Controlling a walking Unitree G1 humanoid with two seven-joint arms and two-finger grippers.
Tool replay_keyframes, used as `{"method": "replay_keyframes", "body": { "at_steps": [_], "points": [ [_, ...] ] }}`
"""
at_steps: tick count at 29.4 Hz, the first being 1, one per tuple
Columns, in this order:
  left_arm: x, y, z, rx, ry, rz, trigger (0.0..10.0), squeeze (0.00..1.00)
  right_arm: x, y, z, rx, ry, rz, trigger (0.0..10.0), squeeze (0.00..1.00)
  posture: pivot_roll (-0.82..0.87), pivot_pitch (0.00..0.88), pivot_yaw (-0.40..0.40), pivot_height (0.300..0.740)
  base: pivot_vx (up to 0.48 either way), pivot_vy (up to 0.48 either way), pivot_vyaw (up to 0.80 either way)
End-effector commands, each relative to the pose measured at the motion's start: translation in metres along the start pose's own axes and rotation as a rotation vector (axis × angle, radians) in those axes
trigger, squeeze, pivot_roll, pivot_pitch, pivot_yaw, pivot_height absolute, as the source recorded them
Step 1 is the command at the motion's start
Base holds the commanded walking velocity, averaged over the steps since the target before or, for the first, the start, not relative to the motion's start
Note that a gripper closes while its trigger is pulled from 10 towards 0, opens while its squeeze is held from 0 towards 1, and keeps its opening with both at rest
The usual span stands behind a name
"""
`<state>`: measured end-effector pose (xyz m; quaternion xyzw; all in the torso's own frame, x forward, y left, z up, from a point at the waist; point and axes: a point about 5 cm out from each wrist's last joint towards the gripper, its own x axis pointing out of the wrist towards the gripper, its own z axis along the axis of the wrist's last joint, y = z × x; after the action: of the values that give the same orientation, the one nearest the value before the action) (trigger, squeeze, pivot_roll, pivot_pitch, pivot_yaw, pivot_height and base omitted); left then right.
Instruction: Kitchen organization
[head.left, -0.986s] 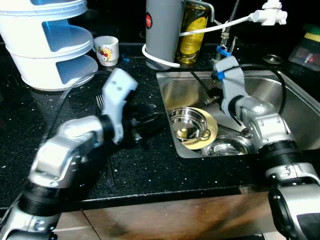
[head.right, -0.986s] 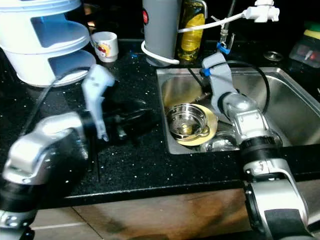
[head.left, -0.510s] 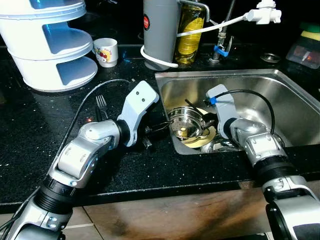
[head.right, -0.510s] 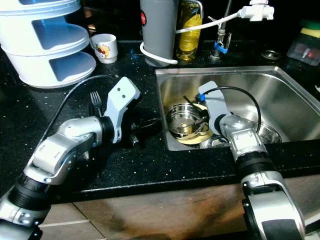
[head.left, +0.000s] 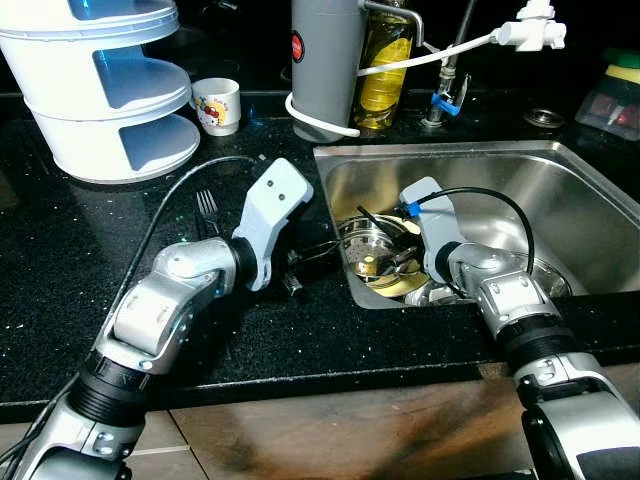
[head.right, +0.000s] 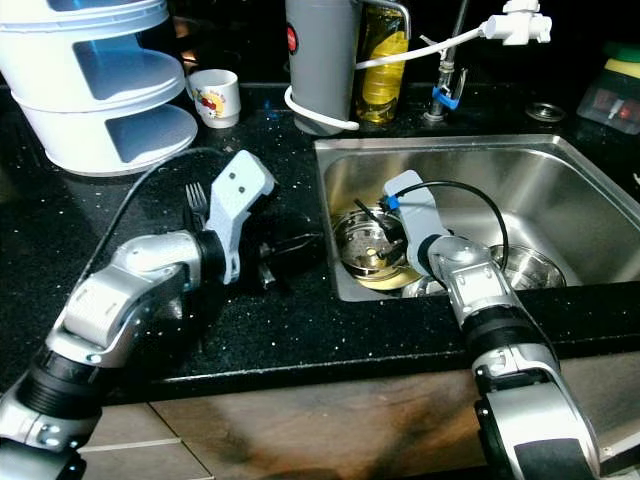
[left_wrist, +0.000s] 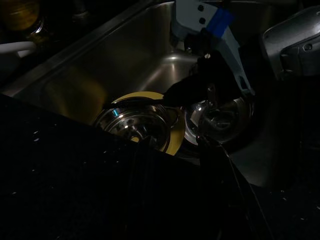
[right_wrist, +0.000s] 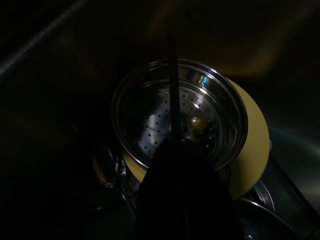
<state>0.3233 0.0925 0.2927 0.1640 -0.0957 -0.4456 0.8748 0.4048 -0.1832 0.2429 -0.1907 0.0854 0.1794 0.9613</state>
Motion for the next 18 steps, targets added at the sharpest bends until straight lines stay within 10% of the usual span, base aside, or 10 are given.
{"method": "replay_keyframes", "body": {
  "at_steps": [1, 5, 6, 18],
  "points": [
    [-0.001, -0.003, 0.0, -0.003, -0.007, -0.006, 10.0, 0.0, 0.0, -0.002, 0.0, -0.009, 0.008, -0.011, 10.0, 0.89, 0.05, 0.212, -0.018, 0.74, 0.0, 0.0, 0.0],
    [-0.002, -0.003, 0.001, -0.01, -0.02, 0.005, 10.0, 0.0, 0.0, -0.003, 0.001, -0.021, 0.011, -0.015, 10.0, 0.87, 0.05, 0.211, -0.016, 0.74, 0.0, 0.0, 0.0],
    [-0.01, 0.007, 0.008, -0.04, -0.06, 0.071, 10.0, 0.0, -0.001, -0.005, 0.011, -0.041, -0.026, -0.051, 10.0, 0.0, 0.05, 0.21, -0.013, 0.74, 0.0, 0.0, 0.0],
    [-0.082, 0.055, 0.026, 0.056, 0.041, 0.283, 10.0, 0.0, 0.002, 0.025, 0.071, 0.09, -0.296, 0.052, 10.0, 0.0, 0.05, 0.205, -0.022, 0.74, 0.0, 0.0, 0.0]
  ]
}}
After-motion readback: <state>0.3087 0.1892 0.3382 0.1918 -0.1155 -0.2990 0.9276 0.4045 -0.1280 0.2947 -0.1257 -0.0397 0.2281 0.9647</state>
